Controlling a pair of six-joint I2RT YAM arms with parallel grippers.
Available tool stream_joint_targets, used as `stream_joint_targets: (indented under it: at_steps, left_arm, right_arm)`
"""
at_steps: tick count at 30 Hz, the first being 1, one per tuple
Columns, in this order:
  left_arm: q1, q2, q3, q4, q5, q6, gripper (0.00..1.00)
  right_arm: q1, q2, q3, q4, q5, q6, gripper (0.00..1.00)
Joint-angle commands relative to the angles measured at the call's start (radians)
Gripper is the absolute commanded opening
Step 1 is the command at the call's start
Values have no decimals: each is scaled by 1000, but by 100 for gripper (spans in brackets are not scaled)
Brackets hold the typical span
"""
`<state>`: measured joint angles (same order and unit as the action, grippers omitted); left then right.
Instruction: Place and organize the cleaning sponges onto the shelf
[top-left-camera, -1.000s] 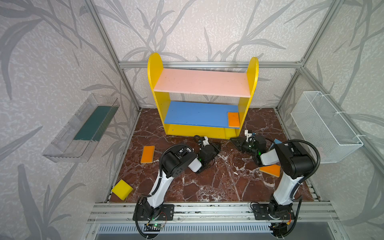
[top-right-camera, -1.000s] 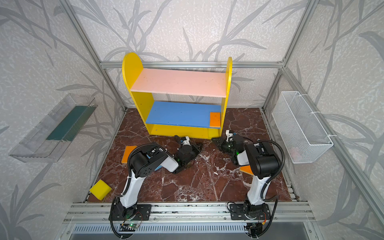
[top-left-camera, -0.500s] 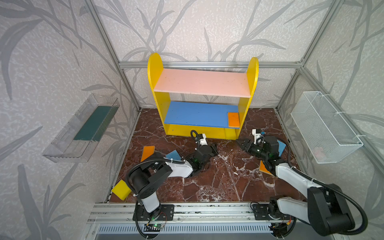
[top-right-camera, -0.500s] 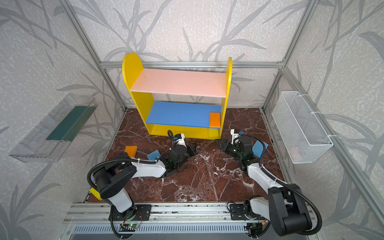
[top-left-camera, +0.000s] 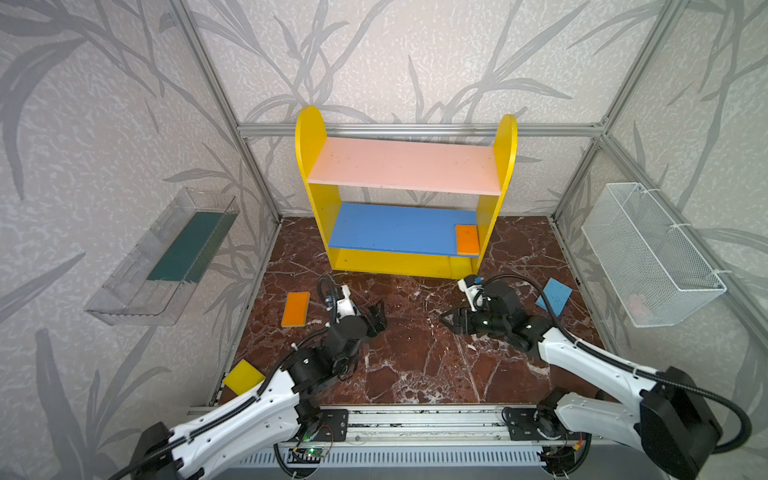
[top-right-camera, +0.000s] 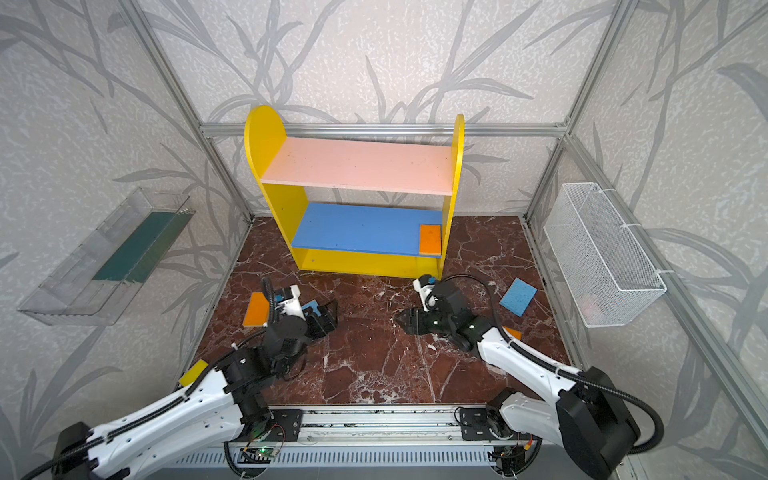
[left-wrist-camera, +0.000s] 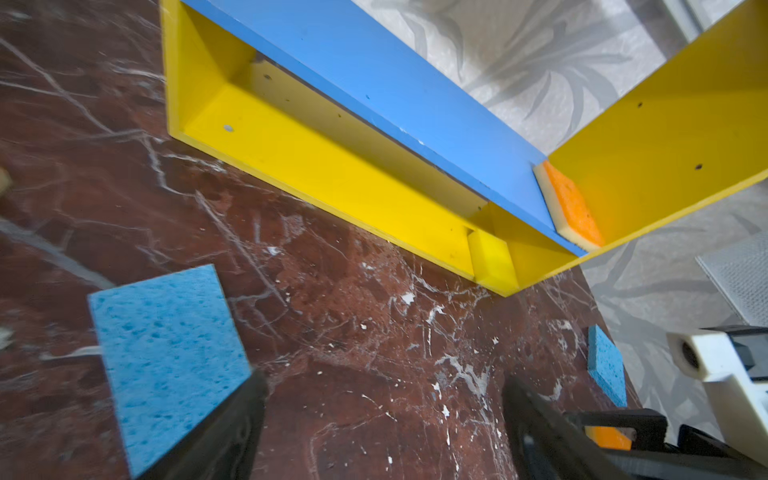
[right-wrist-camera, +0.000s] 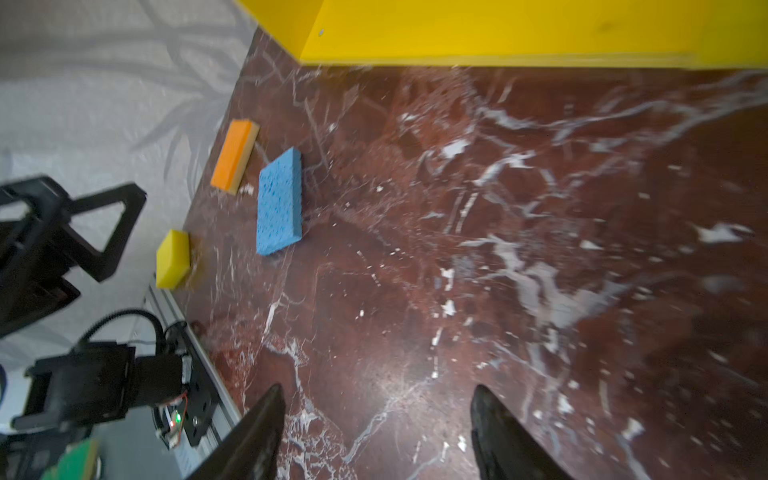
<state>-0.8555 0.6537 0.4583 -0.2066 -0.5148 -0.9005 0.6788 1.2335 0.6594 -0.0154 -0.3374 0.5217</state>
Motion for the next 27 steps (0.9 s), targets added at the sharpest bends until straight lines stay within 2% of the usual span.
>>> stream_joint_targets:
  at_steps: [1,6,11,21,27]
  left_arm:
    - [20,-123,-17,-280,-100,-26,96]
    - [76,-269,-36,-391,-64,-58,97]
    - [113,-350,-81,-436,-3,-99,97]
    - [139,-394,-84,-467,16,-55,97]
    - [147,-408,-88,-471,36,-45,96]
  right_arm:
    - [113,162,143,18,79,-60,68]
    - [230,444,377,32,52,-78,67]
    - [280,669,552,38,-15,-60,62]
    - [310,852,687,31,-18,-44,61]
    - [310,929,752,23,-16,-35,53]
